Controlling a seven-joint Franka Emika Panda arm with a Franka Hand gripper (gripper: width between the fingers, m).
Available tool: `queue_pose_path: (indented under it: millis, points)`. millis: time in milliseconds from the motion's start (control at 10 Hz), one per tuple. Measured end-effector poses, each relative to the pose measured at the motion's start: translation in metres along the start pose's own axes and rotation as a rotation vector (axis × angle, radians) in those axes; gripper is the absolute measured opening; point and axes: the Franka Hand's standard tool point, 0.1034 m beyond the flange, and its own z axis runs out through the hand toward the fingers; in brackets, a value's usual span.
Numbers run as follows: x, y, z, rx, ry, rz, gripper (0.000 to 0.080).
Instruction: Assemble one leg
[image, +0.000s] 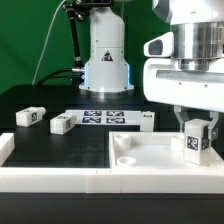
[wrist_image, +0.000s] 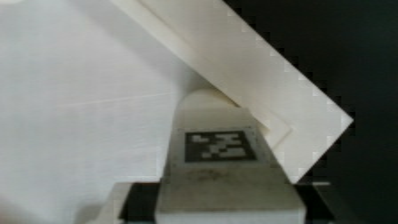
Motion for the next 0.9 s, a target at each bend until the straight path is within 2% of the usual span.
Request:
queue_pose_path:
  millis: [900]
  points:
    - [-0.006, -0.0021, 0.0013, 0.01, -0.033, 0.862, 0.0292]
